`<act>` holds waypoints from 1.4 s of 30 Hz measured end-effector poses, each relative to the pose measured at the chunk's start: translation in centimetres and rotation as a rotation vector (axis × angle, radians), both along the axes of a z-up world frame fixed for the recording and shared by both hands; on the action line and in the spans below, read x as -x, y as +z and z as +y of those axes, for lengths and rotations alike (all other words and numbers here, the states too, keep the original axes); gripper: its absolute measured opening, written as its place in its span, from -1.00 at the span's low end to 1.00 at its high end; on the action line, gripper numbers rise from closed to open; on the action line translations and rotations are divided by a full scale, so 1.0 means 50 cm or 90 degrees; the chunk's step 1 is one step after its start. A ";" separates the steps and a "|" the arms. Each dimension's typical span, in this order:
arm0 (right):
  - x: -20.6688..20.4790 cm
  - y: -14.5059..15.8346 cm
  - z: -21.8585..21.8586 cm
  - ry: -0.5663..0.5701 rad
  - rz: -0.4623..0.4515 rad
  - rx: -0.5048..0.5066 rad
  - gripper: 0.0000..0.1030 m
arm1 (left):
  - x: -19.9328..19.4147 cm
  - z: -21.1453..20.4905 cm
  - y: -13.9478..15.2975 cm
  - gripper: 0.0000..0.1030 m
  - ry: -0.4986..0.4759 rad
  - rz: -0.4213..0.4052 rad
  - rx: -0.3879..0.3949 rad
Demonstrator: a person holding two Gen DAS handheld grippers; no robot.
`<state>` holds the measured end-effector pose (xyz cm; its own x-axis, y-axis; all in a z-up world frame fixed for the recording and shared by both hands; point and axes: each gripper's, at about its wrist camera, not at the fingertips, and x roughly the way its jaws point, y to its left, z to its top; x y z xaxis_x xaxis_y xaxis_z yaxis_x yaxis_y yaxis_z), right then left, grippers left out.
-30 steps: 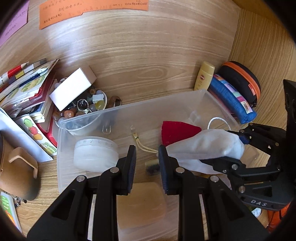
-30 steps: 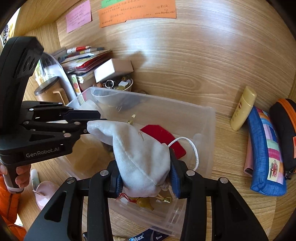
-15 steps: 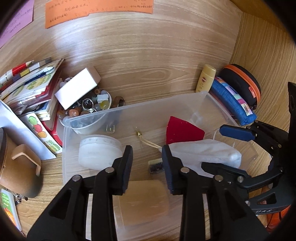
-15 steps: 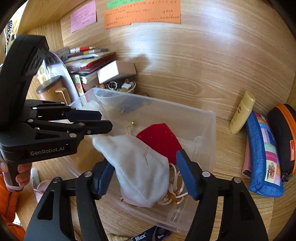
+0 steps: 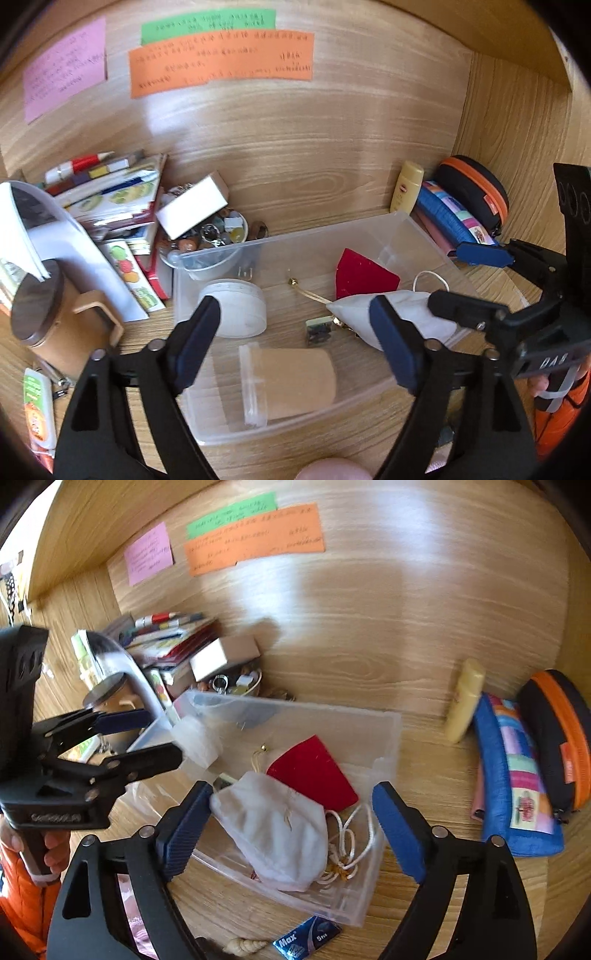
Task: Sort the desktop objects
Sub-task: 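Withdraw both open tools from the bin toward the remaining desk items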
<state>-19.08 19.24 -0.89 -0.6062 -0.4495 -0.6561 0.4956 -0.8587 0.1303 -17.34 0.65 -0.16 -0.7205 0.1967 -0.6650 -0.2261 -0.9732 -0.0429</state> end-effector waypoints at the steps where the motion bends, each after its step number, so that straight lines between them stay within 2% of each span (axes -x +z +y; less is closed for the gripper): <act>1: -0.004 0.004 0.002 0.000 0.000 0.005 0.68 | -0.006 -0.003 0.004 0.70 0.002 0.004 0.000; 8: -0.051 0.034 0.018 -0.018 0.029 0.003 0.72 | -0.046 -0.028 0.014 0.84 0.026 0.010 0.003; 12: -0.079 0.036 0.028 -0.032 0.037 0.000 0.97 | -0.071 -0.046 0.003 0.84 0.040 0.001 0.005; 29: -0.194 -0.036 0.049 -0.080 0.011 -0.030 0.97 | -0.185 -0.122 -0.089 0.85 0.108 -0.067 0.026; 35: -0.222 -0.060 0.046 -0.086 -0.012 -0.032 0.97 | -0.216 -0.126 -0.129 0.85 0.093 -0.104 0.012; 42: -0.238 -0.071 0.020 -0.088 -0.015 -0.037 0.97 | -0.239 -0.117 -0.157 0.85 0.080 -0.124 0.032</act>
<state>-7.19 20.22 -4.42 -0.6434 -0.3245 -0.6933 0.3700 -0.9247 0.0894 -5.37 -5.22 -8.03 -0.5937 0.0770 -0.8010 -0.0960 -0.9951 -0.0245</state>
